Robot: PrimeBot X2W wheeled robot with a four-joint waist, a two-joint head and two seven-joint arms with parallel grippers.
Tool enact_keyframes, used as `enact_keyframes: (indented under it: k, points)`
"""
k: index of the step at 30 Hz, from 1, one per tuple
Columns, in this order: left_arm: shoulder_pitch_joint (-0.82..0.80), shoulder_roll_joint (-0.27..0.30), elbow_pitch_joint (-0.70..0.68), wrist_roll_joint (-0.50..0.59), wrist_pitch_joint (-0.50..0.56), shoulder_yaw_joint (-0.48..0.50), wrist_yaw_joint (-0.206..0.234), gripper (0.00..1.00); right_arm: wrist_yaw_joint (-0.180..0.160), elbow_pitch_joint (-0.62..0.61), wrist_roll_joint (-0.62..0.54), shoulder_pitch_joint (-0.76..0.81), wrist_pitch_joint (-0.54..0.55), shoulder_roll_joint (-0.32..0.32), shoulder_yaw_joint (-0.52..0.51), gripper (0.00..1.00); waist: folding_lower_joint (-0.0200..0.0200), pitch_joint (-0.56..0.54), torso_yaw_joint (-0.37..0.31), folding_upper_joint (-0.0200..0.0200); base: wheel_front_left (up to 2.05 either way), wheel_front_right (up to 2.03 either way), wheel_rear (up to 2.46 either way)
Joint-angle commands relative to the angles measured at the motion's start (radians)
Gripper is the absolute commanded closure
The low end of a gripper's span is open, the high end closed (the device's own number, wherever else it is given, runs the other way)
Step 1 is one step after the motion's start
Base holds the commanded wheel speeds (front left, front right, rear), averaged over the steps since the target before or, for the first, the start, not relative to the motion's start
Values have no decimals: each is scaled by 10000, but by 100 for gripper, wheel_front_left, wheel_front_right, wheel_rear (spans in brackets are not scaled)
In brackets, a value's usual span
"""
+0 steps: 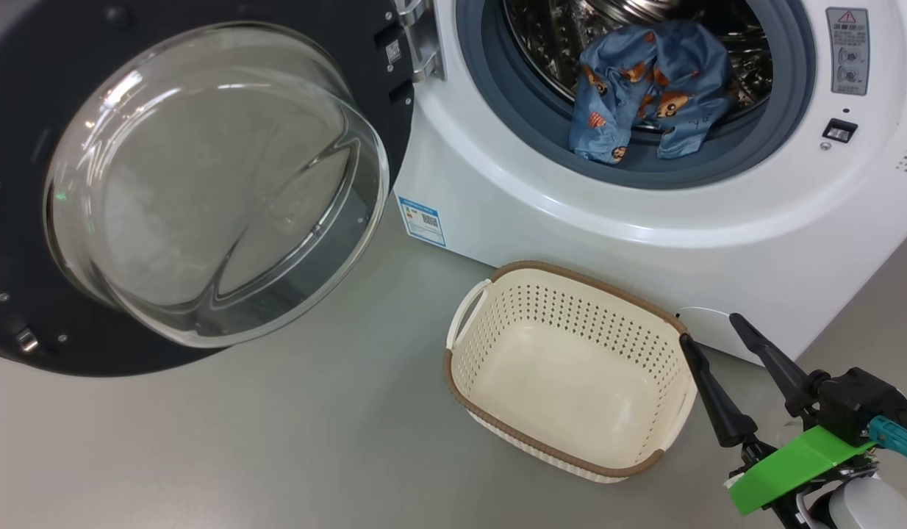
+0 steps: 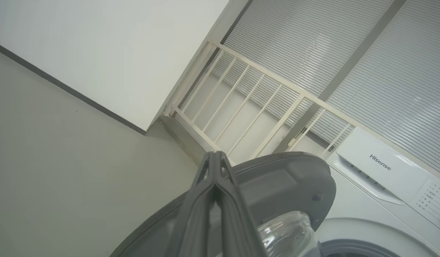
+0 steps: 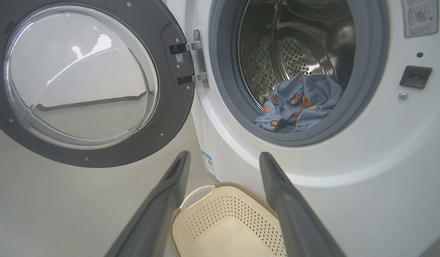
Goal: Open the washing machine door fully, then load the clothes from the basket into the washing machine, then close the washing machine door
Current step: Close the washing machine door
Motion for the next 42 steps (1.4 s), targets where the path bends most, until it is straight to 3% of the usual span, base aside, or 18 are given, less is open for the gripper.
enact_keyframes:
  k: [1, 5, 11, 28, 42]
  points:
    - [-736, 994, 245, -425, 459, 337, 3, 100, 54, -246, 105, -180, -80, -193, 177, 0, 0, 76, -7, 0, 0, 0, 0]
    - [-1486, 1735, 1296, -1241, 1605, 78, 3, 100, 54, -273, 119, -321, -80, -297, 297, 0, 0, 247, -77, 0, 0, 0, 0]
    - [-2314, 2292, 2442, -1786, 2890, -545, 3, 100, 54, -328, 144, -461, -80, -538, 437, 0, 0, 587, -133, 0, 0, 0, 0]
    - [-4010, 2689, 4724, -2063, 3762, -1345, 2, 100, 54, -446, 207, -840, -80, -1032, 646, 0, 0, 1282, -308, 0, 0, 0, 0]
    - [-4031, 2587, 4896, -2360, 4535, -1955, 2, 100, 54, -408, 254, -999, -80, -1182, 730, 0, 0, 1384, -288, 0, 0, 0, 0]
